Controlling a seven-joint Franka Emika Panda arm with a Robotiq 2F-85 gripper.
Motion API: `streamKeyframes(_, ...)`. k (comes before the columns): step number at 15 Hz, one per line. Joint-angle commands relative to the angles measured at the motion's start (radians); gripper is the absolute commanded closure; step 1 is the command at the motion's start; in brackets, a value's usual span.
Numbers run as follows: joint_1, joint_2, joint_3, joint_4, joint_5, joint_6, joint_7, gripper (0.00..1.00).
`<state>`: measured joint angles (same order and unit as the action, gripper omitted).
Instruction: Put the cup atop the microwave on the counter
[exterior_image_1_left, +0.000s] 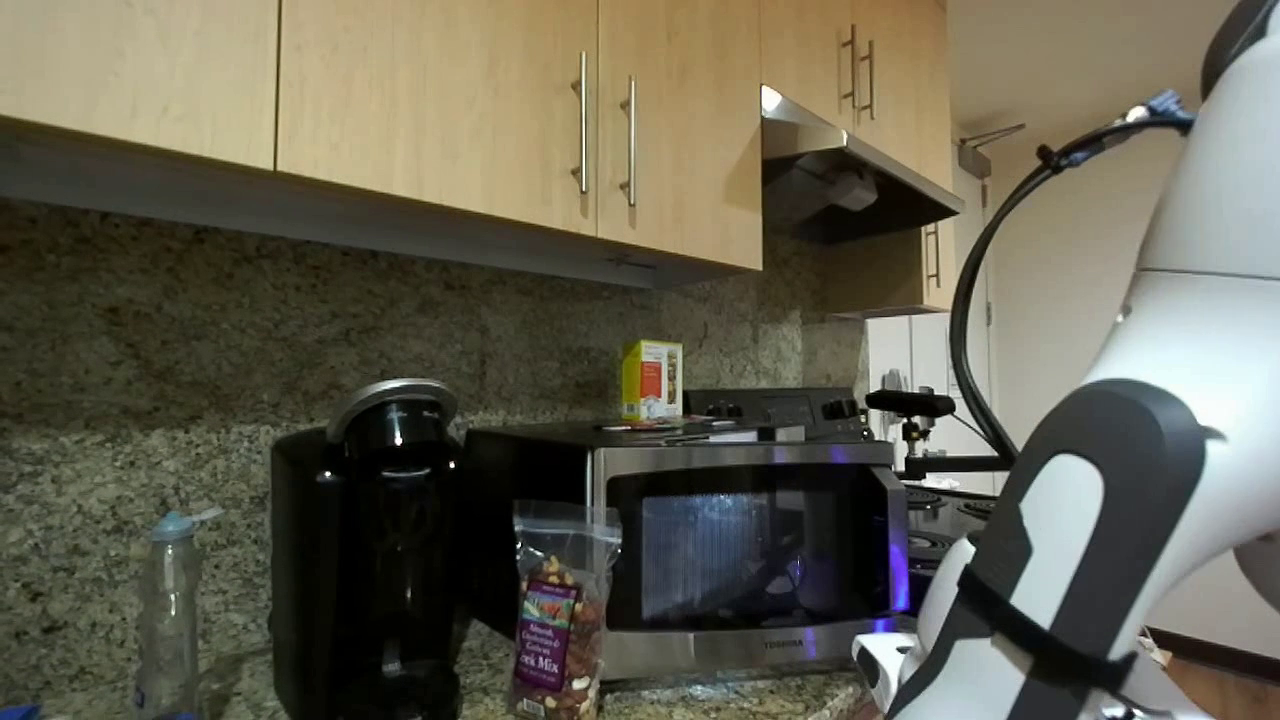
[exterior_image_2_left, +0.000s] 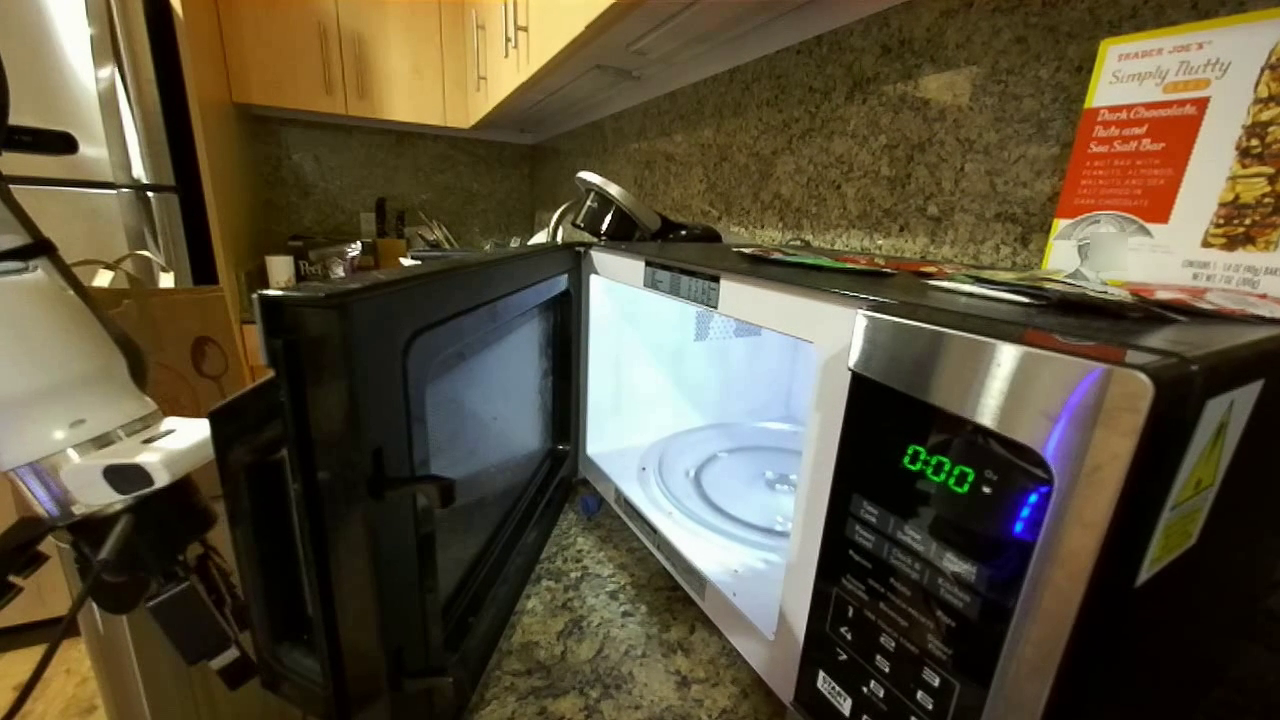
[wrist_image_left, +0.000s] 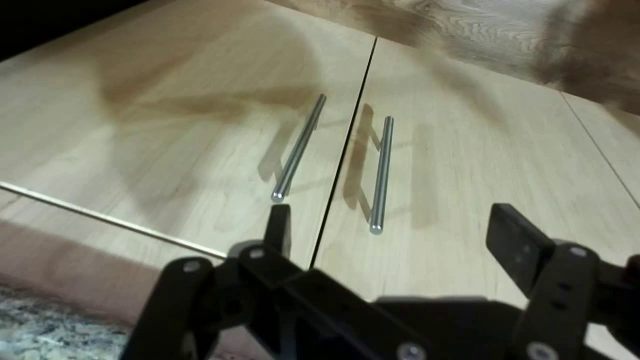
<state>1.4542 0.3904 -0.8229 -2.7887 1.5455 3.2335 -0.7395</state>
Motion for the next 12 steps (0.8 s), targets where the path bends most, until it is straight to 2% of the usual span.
streamKeyframes(1, 0.004, 0.015, 0.004, 0.002, 0.016, -0.009, 0.005, 0.0)
streamKeyframes(9, 0.005, 0.026, 0.005, 0.003, 0.022, -0.012, 0.012, 0.0)
streamKeyframes(11, 0.015, 0.037, 0.026, 0.006, 0.102, 0.017, -0.047, 0.0)
streamKeyframes(12, 0.025, 0.043, 0.05, 0.006, 0.191, 0.057, -0.087, 0.0)
